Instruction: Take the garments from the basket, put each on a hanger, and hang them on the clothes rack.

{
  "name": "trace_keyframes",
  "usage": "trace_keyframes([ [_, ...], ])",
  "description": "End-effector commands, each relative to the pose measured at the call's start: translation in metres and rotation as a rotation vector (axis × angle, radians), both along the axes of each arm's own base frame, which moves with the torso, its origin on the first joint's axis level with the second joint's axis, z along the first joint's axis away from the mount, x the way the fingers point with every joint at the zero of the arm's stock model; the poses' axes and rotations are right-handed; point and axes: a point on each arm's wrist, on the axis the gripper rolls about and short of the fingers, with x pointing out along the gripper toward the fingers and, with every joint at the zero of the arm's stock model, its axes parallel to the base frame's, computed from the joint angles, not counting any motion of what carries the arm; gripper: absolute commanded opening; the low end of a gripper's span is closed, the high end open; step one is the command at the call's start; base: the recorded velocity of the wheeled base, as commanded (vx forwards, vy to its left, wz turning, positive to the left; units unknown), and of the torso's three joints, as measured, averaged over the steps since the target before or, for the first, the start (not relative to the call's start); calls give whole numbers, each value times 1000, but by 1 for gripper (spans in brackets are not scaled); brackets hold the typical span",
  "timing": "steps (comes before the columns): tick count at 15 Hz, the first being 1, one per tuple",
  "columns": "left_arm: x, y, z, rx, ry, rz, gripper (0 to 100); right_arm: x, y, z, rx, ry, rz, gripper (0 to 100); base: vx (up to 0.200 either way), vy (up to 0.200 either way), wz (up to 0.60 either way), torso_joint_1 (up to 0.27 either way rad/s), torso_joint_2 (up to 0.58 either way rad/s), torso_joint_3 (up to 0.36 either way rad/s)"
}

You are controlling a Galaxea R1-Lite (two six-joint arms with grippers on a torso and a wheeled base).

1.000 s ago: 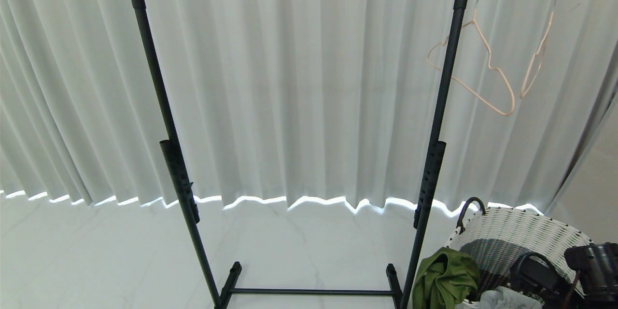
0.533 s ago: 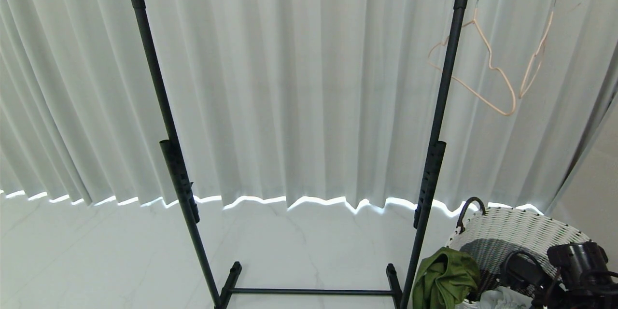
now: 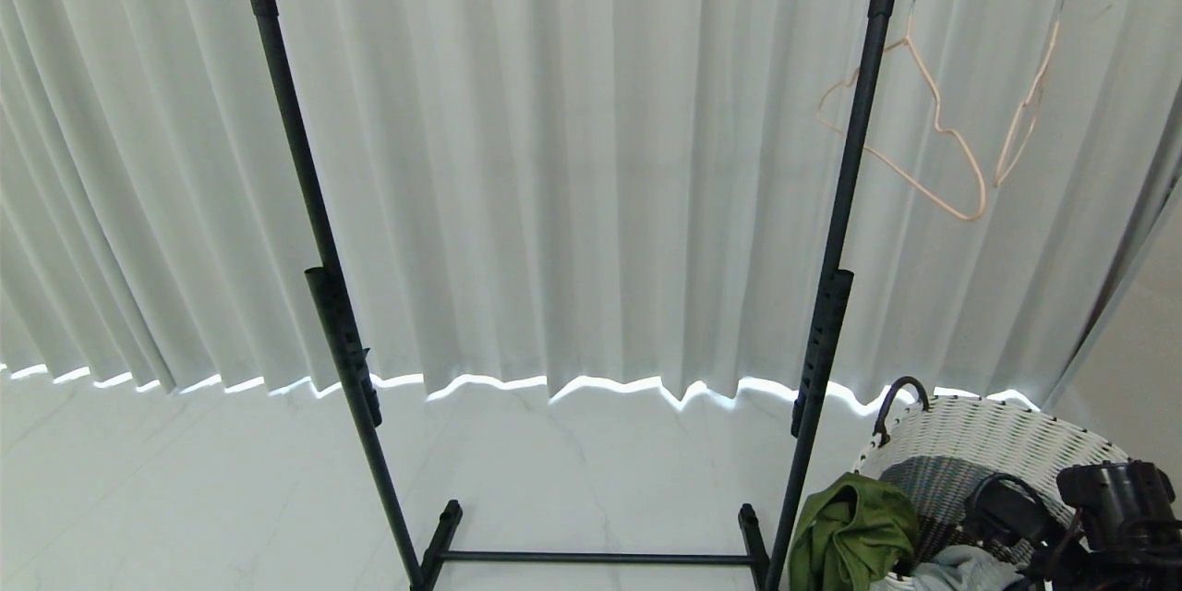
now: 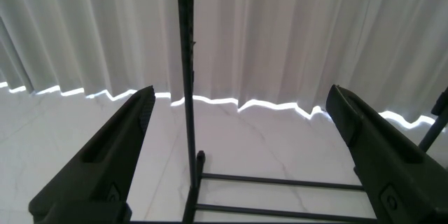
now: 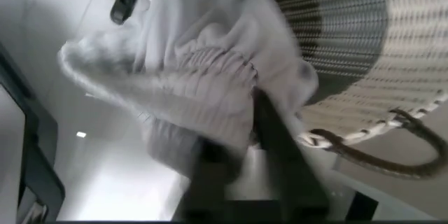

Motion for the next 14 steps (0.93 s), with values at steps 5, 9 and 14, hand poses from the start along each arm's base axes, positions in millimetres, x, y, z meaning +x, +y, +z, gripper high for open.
trace_keyframes([
  [5,0,0,0,0,1,0,100,-15,-3,68,-48,-220,-49,0,0,0,0,0,0,0],
  [9,0,0,0,0,1,0,100,-31,-2,166,-34,-223,-44,0,0,0,0,0,0,0],
  [14,0,0,0,26,1,-7,100,-64,0,254,-4,-357,-31,0,-40,0,0,0,1,2],
])
